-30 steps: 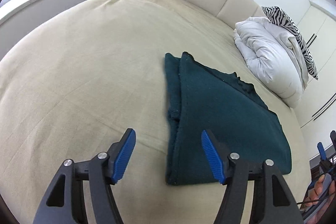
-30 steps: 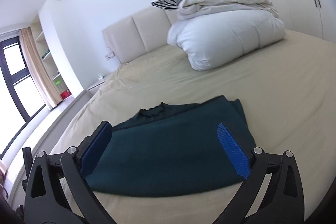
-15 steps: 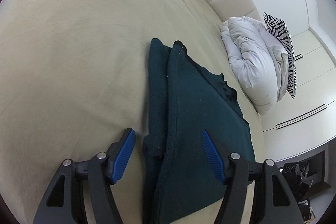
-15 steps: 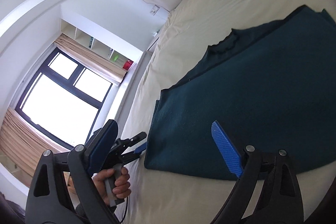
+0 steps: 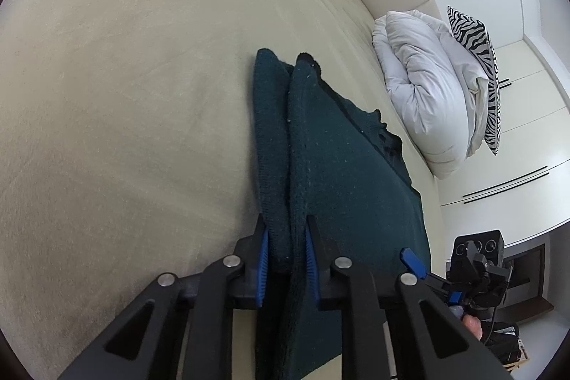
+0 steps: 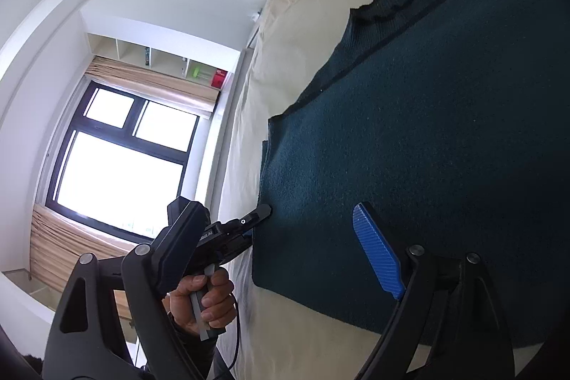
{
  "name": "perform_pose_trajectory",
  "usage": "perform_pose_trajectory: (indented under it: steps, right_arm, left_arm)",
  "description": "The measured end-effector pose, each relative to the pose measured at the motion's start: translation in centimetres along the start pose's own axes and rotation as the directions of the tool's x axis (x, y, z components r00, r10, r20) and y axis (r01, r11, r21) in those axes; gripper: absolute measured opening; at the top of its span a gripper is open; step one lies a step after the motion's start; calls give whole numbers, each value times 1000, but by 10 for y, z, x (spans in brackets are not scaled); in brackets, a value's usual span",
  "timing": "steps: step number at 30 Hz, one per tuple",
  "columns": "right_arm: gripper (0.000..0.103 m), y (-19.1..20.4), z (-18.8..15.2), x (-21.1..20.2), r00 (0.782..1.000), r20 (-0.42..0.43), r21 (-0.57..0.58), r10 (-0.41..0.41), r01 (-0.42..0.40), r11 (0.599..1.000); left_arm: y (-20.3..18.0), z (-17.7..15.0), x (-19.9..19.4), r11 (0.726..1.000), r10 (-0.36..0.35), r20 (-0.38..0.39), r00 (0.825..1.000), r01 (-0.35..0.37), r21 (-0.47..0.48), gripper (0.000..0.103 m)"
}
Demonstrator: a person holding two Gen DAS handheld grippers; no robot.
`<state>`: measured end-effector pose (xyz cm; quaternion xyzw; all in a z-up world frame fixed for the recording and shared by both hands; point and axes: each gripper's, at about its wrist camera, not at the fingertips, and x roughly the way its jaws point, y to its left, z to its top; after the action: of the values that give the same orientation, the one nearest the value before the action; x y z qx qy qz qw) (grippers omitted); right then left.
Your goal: Fold small clothes
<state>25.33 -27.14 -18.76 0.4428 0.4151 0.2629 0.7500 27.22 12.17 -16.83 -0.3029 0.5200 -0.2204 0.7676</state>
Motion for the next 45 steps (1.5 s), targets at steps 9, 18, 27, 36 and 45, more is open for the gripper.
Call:
perform_pose_trajectory:
  steps: [9,18,27,36,45]
  right_arm:
    - [78,-11,16,59,986,-137,-4,-99,100,995]
    - [78,-22,36,22,996,-90,63,-24,30,998]
    - [74,-104,72,-65,994,5,266,109,-106,958]
    - [70,-126,81,-67,983,-26,285,182,-167,944]
    - [43,-87,76,-37,992,-117,162,-56,74,984]
  left_arm:
    - [-25,-2,-3,994,72,38,997,-75,85,16]
    - [-168,-4,13,924,128,53,990,-139,356,15]
    - [-265,-76,166,876,108,-150,983,-23,481,19]
    - [-266,-96,83,844,-40,-26,999,48,535,40]
    - [-189,-87,73,914,23,24,999,-31,405,39]
